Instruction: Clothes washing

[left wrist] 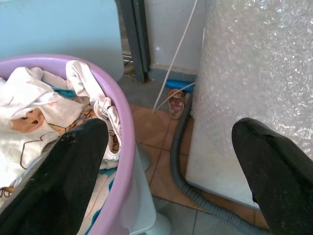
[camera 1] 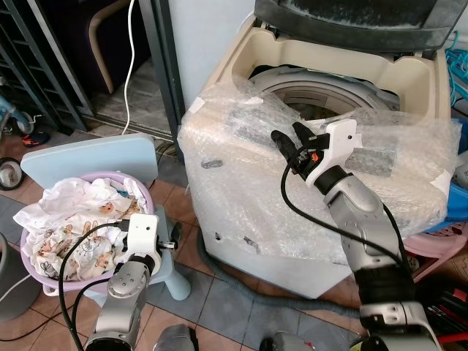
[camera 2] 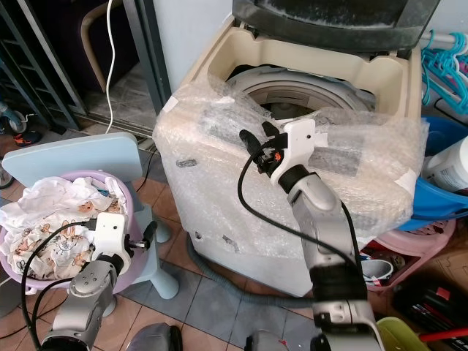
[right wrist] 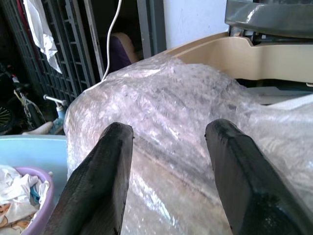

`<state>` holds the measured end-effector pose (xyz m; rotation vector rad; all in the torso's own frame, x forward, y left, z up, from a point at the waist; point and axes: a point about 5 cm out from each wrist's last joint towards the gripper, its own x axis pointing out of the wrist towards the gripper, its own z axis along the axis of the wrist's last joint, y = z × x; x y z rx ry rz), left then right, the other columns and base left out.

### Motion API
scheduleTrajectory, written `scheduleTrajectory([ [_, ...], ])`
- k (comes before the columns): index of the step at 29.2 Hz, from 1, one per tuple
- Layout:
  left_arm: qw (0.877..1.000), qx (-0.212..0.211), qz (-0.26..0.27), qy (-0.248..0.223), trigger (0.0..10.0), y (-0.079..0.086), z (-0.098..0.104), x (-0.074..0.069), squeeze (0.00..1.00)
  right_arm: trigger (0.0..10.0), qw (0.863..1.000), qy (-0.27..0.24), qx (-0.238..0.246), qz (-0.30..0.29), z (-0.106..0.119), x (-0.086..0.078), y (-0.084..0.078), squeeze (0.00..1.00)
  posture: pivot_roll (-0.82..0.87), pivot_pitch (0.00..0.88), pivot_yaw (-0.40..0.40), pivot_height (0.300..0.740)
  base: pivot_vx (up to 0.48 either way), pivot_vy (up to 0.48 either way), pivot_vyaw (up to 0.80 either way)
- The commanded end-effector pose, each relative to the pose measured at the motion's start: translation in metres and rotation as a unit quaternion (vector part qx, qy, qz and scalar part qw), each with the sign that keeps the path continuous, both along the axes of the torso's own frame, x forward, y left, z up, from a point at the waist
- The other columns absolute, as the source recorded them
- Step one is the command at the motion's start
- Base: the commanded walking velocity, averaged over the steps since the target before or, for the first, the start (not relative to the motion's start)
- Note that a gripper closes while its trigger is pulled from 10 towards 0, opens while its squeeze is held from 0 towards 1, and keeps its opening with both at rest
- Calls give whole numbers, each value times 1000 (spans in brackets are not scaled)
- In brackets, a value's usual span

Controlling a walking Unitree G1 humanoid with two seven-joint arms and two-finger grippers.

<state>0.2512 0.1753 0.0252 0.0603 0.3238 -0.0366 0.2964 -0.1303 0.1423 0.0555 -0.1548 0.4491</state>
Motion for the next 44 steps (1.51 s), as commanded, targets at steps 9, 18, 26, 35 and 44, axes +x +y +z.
scheduleTrajectory([
  [9, 1000, -7, 11, -3, 10000, 1, 4, 8, 0, 10000, 991, -75, -84, -70, 10, -25, 14, 0, -97, 86, 68, 740, 0, 0, 668],
  [18, 999, -21, 28, -16, 10000, -1, 7, 4, 0, 10000, 992, -85, -94, 24, 15, -32, 40, 0, -84, 80, 55, 740, 0, 0, 444],
  [26, 999, -24, 31, -5, 10000, -1, 4, 4, 0, 10000, 993, -57, -101, 27, 2, -37, 44, 0, -86, 83, 62, 740, 0, 108, 700],
  [35, 999, -20, 26, -4, 10000, -3, 4, 6, 0, 10000, 993, -49, -101, 20, 1, -37, 42, 0, -90, 90, 64, 740, 0, 480, 0],
  [44, 1000, -14, 25, -4, 10000, -4, 5, 8, 0, 10000, 994, -48, -99, 14, 2, -36, 40, 0, -93, 87, 64, 740, 0, 480, 0],
])
